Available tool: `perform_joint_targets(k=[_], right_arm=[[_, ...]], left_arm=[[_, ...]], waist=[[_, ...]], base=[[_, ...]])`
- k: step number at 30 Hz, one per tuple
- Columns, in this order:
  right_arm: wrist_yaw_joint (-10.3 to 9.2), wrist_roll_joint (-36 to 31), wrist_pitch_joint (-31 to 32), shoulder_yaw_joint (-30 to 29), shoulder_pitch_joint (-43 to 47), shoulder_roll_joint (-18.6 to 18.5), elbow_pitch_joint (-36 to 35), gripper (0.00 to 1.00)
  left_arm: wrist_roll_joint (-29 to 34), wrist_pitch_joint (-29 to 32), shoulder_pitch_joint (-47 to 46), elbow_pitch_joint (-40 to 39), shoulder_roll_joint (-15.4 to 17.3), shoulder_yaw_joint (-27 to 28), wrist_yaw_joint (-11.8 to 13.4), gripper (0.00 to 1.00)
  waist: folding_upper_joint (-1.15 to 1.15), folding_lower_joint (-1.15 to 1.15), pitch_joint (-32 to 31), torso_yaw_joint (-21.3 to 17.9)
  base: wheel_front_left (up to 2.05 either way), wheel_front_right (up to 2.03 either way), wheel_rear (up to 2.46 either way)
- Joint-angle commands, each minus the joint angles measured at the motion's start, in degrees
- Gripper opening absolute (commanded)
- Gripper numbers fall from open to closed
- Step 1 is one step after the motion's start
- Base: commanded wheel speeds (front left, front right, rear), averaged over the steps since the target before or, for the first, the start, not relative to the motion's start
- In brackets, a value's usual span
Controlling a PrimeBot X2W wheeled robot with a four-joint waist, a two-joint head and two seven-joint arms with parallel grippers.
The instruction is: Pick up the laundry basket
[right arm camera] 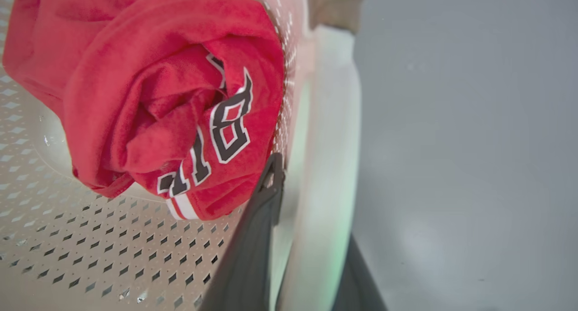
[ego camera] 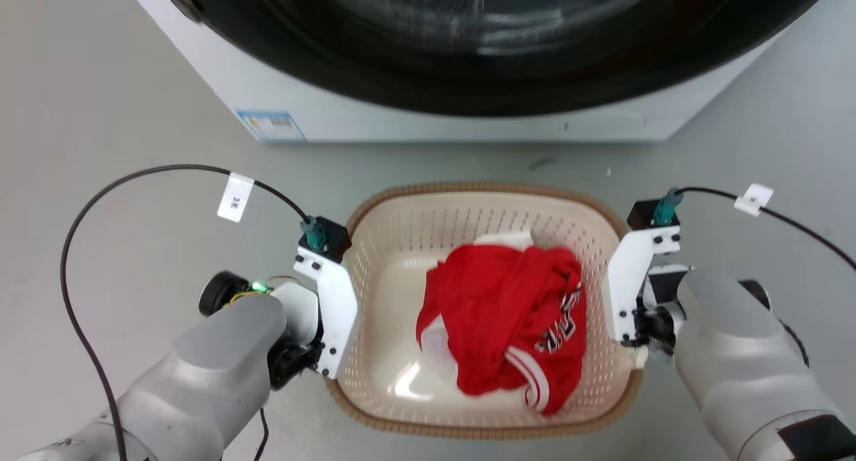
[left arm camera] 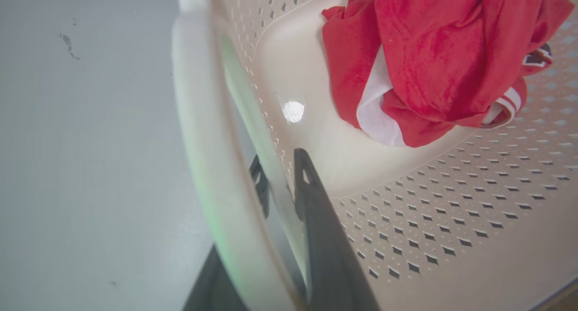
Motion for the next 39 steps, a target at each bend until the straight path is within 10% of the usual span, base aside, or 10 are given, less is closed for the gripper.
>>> perform_joint_targets(k=[1, 10, 39], right_arm=[[0.16, 0.68, 1.5, 0.9, 0.87, 0.36, -0.45, 0.0], [0.16, 6.96, 12.84, 4.78, 2.18, 0.3, -1.69, 0.0], [0.17, 10.13, 18.76, 10.08, 5.44, 0.24, -2.0, 0.0]], left_arm=[[-0.92, 1.7, 1.43, -1.75, -0.46, -1.17, -1.11, 0.0], [-3.77, 14.19, 3.21, -6.27, 2.75, -2.23, -1.12, 0.0], [-8.87, 22.61, 7.65, -5.86, 1.56, -2.28, -1.13, 0.0]], waist=[[0.0, 0.01, -5.82, 0.66], [0.0, 0.01, -15.07, 0.87], [0.0, 0.01, -28.01, 1.01]], base=[[0.0, 0.0, 0.0], [0.0, 0.0, 0.0], [0.0, 0.0, 0.0]])
